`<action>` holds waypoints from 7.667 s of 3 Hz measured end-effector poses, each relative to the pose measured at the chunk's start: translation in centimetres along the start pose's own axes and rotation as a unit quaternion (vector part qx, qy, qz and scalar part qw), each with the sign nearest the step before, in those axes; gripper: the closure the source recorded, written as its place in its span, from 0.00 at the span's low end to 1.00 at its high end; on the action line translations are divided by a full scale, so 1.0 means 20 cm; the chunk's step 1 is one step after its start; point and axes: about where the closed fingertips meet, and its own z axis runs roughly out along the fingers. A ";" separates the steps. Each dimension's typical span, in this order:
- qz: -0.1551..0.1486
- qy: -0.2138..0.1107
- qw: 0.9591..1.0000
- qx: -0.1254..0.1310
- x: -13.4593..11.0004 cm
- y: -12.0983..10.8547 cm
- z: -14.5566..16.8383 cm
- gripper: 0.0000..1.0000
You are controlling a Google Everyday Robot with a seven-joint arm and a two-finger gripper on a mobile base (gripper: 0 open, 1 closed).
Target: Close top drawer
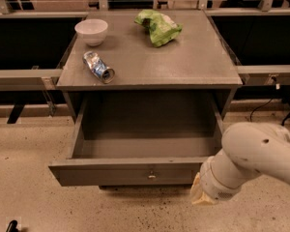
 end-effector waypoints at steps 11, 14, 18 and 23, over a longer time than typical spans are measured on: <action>-0.002 -0.008 0.994 0.107 0.02 -0.25 0.60 0.00; -0.009 -0.056 0.998 0.020 0.13 -0.35 0.79 0.72; -0.039 -0.027 0.995 -0.083 0.04 -0.80 1.45 1.00; -0.057 -0.017 0.997 0.058 -0.03 -0.91 0.95 1.00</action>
Offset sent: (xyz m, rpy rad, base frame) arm 0.0119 0.0014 -0.0044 0.0160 -0.0657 -0.0253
